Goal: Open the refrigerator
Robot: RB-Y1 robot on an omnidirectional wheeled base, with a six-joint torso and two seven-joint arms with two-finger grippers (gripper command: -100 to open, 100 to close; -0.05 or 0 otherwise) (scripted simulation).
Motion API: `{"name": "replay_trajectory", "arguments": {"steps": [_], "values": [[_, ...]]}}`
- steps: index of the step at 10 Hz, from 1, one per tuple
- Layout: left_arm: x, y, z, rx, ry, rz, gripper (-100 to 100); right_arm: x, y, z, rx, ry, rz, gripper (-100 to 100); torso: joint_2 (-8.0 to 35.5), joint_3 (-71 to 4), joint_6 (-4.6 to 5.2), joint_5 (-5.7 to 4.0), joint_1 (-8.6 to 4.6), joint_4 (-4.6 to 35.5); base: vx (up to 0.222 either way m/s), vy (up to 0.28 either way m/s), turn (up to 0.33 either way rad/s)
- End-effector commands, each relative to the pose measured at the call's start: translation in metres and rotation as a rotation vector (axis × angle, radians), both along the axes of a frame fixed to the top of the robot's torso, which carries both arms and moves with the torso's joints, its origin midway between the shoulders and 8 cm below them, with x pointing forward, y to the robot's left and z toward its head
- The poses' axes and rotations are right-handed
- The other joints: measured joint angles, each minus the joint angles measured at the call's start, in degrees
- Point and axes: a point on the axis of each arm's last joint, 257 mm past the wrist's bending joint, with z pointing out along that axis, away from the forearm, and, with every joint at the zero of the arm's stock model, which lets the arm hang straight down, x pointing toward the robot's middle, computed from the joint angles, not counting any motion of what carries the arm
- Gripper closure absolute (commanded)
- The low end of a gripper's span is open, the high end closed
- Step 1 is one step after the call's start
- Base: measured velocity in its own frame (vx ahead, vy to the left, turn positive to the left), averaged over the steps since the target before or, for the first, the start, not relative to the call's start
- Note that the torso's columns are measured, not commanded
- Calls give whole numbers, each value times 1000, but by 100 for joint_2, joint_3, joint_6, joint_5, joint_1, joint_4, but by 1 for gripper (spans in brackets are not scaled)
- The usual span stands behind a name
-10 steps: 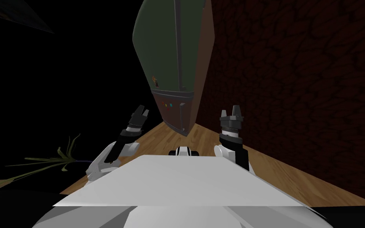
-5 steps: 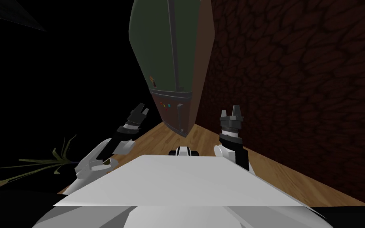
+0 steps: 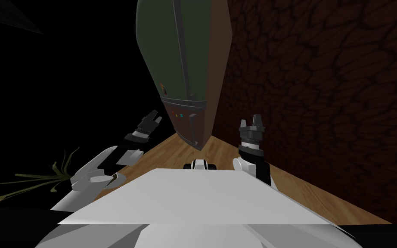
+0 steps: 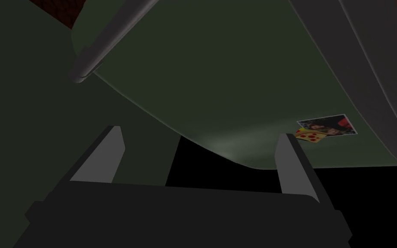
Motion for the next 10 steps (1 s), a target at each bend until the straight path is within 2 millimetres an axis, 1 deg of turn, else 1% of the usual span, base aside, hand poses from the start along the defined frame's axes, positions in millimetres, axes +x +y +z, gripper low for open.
{"name": "replay_trajectory", "arguments": {"steps": [1, 6, 7, 8, 9, 10], "values": [[7, 1, 4, 24, 37, -12, -100, 0, 0, 0, 0, 0, 0, 0, -10, -6, 0, -5, -17, -3, 58, -91, 24], [22, 6, 11, 66, 108, -21, -100, 0, 0, 0, 0, 0, 0, 0, -2, -1, 1, -1, -3, -1, 45, -74, 23], [22, 5, 11, 72, 108, -23, -100, 0, 0, 0, 0, 0, 0, 0, -7, -5, 1, -3, -9, -2, 47, -55, 16], [27, 7, 14, 82, 131, -22, -100, 0, 0, 0, 0, 0, 0, 0, -3, -3, 0, -2, -4, -2, 40, -66, 22], [27, 6, 14, 89, 132, -25, -100, 0, 0, 0, 0, 0, 0, 0, 1, 0, 0, -3, -9, 0, 42, -64, 19], [32, 9, 17, 99, 154, -22, -100, 0, 0, 0, 0, 0, 0, 0, 1, 1, 1, -3, -8, 0, 55, -90, 33]]}}
